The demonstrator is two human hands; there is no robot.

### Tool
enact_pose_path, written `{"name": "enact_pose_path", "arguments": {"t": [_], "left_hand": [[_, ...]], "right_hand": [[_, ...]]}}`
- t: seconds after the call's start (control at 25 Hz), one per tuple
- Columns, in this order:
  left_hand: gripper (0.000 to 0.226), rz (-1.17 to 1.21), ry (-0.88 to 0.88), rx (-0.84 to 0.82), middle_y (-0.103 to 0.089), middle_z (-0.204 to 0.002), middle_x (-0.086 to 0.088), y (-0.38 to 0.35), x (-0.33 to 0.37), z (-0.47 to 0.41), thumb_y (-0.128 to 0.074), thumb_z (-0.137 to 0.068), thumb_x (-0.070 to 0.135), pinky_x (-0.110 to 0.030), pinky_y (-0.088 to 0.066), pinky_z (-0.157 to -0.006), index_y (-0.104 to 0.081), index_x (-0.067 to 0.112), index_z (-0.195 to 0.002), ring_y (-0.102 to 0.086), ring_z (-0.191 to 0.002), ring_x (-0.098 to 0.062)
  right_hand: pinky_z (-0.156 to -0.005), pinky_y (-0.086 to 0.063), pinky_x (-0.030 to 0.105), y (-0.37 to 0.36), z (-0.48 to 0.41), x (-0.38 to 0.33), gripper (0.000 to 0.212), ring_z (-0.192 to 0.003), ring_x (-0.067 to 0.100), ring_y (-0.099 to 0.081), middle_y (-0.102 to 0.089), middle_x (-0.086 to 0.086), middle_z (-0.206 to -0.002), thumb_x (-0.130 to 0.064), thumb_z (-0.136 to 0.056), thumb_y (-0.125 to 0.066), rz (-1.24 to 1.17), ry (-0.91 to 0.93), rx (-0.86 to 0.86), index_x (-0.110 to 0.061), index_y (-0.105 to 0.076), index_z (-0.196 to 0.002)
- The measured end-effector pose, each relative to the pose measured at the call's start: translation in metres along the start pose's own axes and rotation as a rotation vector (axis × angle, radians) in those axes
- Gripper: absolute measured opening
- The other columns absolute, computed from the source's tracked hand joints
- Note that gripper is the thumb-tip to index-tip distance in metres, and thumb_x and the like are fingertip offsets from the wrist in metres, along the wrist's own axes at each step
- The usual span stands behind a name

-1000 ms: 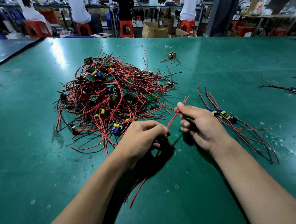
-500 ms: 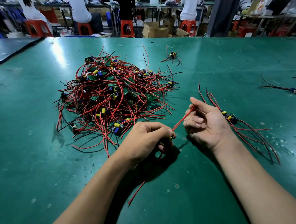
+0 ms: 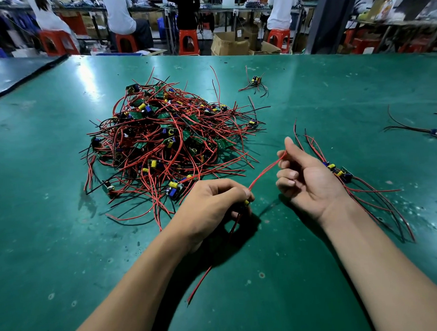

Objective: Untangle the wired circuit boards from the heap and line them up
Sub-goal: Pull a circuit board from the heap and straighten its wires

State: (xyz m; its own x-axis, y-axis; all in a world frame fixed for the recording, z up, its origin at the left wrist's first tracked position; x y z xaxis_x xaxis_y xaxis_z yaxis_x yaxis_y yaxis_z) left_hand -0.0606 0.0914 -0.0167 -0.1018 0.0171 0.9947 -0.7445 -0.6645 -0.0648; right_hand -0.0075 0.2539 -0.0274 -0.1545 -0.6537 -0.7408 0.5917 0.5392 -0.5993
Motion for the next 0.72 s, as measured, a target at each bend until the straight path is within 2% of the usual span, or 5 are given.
{"name": "enact_pose_path", "arguments": {"t": [0.16,0.28,0.48,0.64,0.72], "left_hand": [[0.020,0.088,-0.016,0.085,-0.070,-0.073,-0.006,0.006,-0.002,-0.003,-0.059,-0.096,0.018,-0.020,-0.055,-0.062,-0.073,0.005,-0.089,-0.065,-0.067,-0.015],[0.036,0.230,0.053,0.122,-0.074,-0.086,-0.017,0.010,-0.006,-0.003,-0.053,-0.097,0.036,-0.032,-0.059,-0.070,-0.071,0.005,-0.098,-0.071,-0.079,-0.027],[0.055,0.365,0.096,0.123,-0.073,-0.090,-0.021,0.010,-0.005,-0.004,-0.039,-0.099,0.050,-0.031,-0.059,-0.063,-0.067,0.003,-0.105,-0.073,-0.079,-0.029],[0.060,0.357,0.102,0.105,-0.073,-0.097,-0.019,0.009,-0.009,-0.008,-0.032,-0.098,0.057,-0.042,-0.060,-0.083,-0.060,0.009,-0.120,-0.072,-0.090,-0.033],[0.063,0.344,0.106,0.085,-0.072,-0.108,-0.020,0.007,-0.010,-0.008,-0.030,-0.095,0.062,-0.044,-0.056,-0.090,-0.054,0.016,-0.130,-0.071,-0.099,-0.032]], "right_hand": [[-0.044,-0.032,0.020,0.006,0.000,-0.013,0.063,-0.044,0.008,-0.037,-0.054,-0.008,-0.066,-0.070,-0.059,-0.073,0.324,0.198,0.075,-0.013,-0.074,-0.086],[-0.045,-0.035,0.023,0.006,0.001,-0.014,0.074,-0.046,0.010,-0.041,-0.056,-0.007,-0.070,-0.079,-0.058,-0.071,0.426,0.263,0.089,-0.013,-0.076,-0.091],[-0.043,-0.032,0.022,0.003,0.002,-0.013,0.065,-0.046,0.010,-0.043,-0.057,-0.007,-0.071,-0.079,-0.069,-0.066,0.514,0.285,0.076,-0.017,-0.075,-0.089],[-0.044,-0.030,0.021,-0.010,0.010,-0.011,0.061,-0.047,0.008,-0.044,-0.055,-0.008,-0.067,-0.078,-0.066,-0.071,0.623,0.314,0.025,-0.020,-0.073,-0.083],[-0.046,-0.036,0.023,-0.025,0.019,-0.006,0.049,-0.051,0.007,-0.047,-0.057,-0.006,-0.067,-0.068,-0.066,-0.077,0.765,0.381,-0.063,-0.022,-0.068,-0.081]]}}
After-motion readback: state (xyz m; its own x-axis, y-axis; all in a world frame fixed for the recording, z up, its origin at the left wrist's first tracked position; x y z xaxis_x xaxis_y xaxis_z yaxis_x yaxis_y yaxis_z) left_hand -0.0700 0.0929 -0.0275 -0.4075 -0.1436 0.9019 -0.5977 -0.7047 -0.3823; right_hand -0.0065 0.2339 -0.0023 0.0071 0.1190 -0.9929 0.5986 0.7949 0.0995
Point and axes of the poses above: each hand's wrist, its own z-axis away from the middle knuckle, its own y-axis out of the back of the hand, x = y × z, the point moved 8 cm from there along -z, towards the middle knuckle
